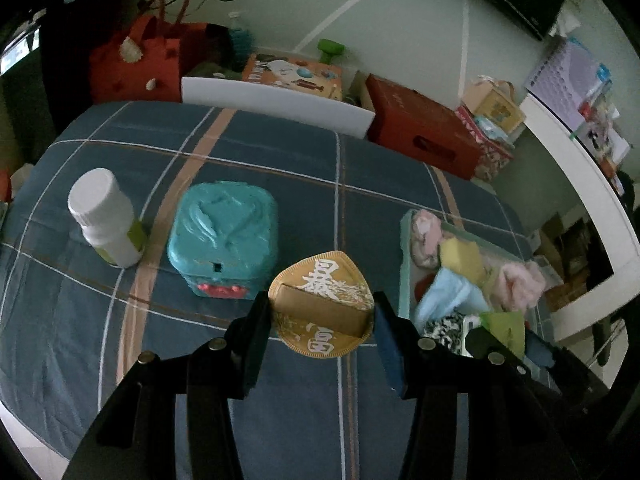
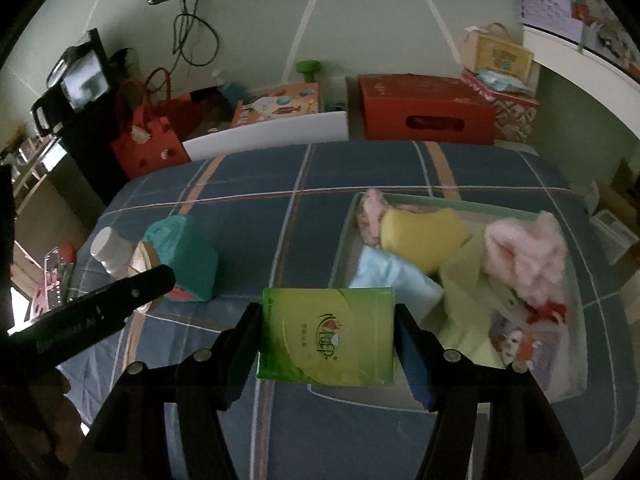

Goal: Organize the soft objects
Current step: 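Carry the beige sponge and tissue packet into the tray and open both tools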

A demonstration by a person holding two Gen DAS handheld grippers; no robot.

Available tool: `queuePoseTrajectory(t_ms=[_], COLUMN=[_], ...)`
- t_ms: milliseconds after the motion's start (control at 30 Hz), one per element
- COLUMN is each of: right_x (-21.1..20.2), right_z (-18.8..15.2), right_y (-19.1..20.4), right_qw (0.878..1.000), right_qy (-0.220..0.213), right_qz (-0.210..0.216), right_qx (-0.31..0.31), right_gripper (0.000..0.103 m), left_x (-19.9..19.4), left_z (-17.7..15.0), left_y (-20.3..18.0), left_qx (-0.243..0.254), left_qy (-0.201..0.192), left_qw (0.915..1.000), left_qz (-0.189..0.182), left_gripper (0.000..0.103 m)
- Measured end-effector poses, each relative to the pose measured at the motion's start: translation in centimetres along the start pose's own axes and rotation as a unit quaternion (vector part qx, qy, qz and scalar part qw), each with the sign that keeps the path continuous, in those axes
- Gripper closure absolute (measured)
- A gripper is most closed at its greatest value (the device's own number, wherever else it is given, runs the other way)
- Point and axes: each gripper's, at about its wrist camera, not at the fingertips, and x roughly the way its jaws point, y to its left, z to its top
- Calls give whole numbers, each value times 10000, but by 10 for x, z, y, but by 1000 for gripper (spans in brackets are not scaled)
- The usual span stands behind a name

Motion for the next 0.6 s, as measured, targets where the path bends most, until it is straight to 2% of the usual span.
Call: queuePoseTrajectory(t_ms=[233, 400, 600], right_x=[-2, 1, 0], right_z=[-3, -4, -10], right_y=[-20, -44, -83], right_qw=[9997, 9979, 9934], right_qy=[-38, -2, 17], right_qz=[-203, -536, -823], right_qx=[139, 361, 800], right_gripper=[36, 36, 36], left_x=[4, 22, 31], left_z=[-8, -12, -22], left_y=[-7, -11, -38], left_qx=[191, 234, 584], left_qy=[-93, 110, 124], left_qw=[9997, 9994, 9976], left_qz=[-128, -216, -361], left_gripper=[52, 52, 52])
